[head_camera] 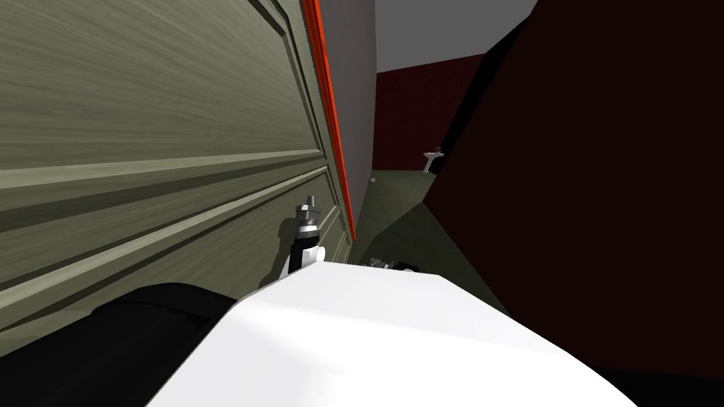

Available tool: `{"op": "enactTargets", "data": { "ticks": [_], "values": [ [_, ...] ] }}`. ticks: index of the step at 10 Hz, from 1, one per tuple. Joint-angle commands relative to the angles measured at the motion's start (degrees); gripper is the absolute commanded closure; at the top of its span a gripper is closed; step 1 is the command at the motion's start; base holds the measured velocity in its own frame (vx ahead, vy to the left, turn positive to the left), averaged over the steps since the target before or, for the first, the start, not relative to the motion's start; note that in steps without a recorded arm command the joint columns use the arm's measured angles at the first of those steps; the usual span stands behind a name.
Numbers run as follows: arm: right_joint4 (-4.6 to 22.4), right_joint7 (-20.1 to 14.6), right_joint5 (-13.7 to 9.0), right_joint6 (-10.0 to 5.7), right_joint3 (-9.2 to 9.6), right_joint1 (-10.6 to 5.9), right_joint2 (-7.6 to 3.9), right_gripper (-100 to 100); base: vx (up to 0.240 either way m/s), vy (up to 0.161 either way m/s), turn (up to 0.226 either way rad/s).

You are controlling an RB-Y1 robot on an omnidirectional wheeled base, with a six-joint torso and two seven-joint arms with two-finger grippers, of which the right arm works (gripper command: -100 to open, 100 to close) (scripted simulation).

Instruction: Push the door open

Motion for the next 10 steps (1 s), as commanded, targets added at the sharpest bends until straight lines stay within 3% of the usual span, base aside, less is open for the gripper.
{"op": "enactTargets", "data": {
  "ticks": [1,4,10],
  "values": [
    [0.2,-1.45,-0.91,1.96,0.43,0.06,0.23,-100,-0.027,0.021,-0.114],
    [0.94,-3.09,-2.68,4.62,0.96,0.07,0.58,-100,-0.037,0.016,-0.087],
    [2.8,-7.27,-7.17,11.39,2.3,0.1,1.52,-100,-0.047,0.018,-0.1]
  ]
}}
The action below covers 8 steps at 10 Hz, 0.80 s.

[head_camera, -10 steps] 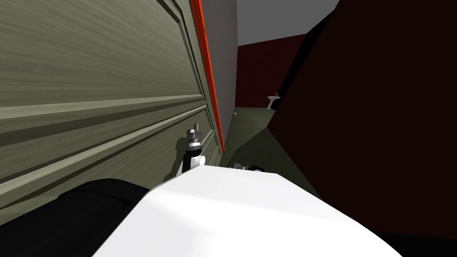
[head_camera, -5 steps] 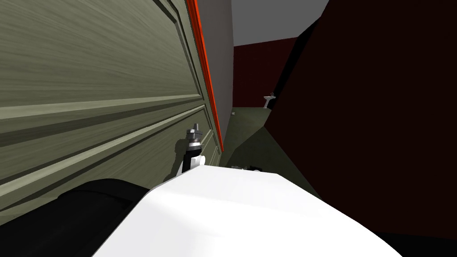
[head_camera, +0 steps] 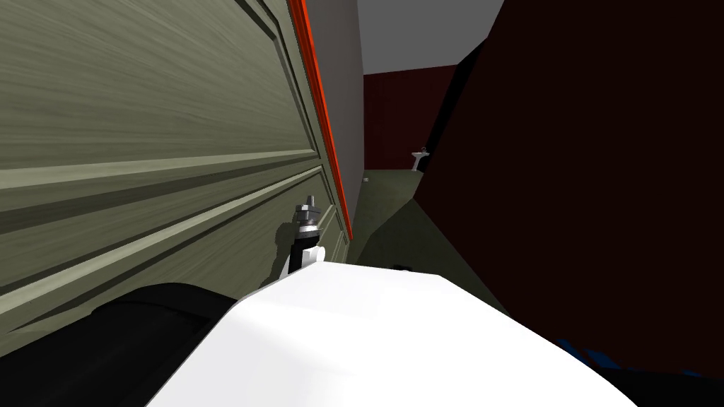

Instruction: Push the door open

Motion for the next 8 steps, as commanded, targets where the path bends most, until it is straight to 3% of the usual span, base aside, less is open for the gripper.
{"op": "enactTargets", "data": {
  "ticks": [1,8],
  "values": [
    [0.96,-0.99,-1.21,1.76,0.24,-0.36,0.4,-100,-0.05,0.014,-0.088],
    [2.83,-5.19,-5.72,8.56,1.59,-0.33,1.83,-100,-0.048,0.008,-0.09]
  ]
}}
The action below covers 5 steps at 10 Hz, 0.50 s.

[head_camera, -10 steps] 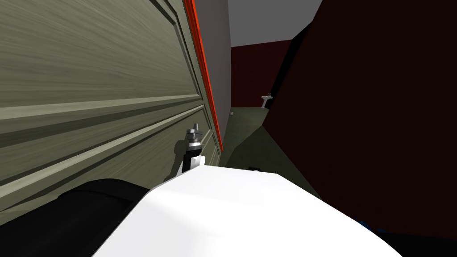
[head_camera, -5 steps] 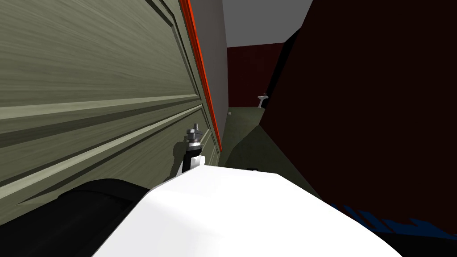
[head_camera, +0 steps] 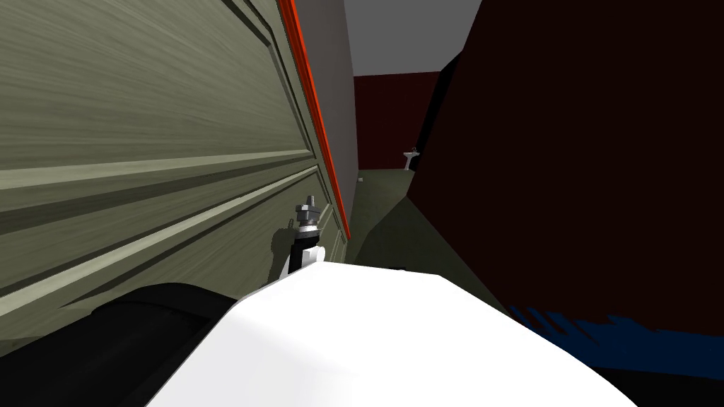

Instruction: Push the door open

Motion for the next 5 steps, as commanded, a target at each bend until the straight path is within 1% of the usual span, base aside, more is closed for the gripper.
{"op": "enactTargets", "data": {
  "ticks": [1,5],
  "values": [
    [0.53,-0.84,-1.25,1.78,0.27,0.13,0.35,-100,-0.045,0.002,-0.09],
    [1.53,-3.07,-3.65,5.39,0.99,0.15,1.48,-100,-0.054,0.004,-0.079]
  ]
}}
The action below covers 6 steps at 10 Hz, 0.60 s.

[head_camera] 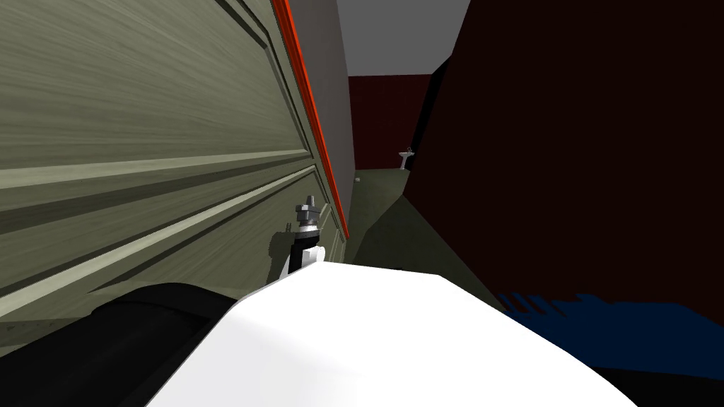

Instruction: Push the door open

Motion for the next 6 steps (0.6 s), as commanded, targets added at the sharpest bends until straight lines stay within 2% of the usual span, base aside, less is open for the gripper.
{"op": "enactTargets", "data": {
  "ticks": [1,6],
  "values": [
    [0.78,-0.99,-1.14,1.74,0.27,-0.21,0.59,-100,-0.058,0.0,-0.11],
    [2.01,-3.75,-4.11,6.22,1.15,-0.19,2.53,-100,-0.05,0.001,-0.08]
  ]
}}
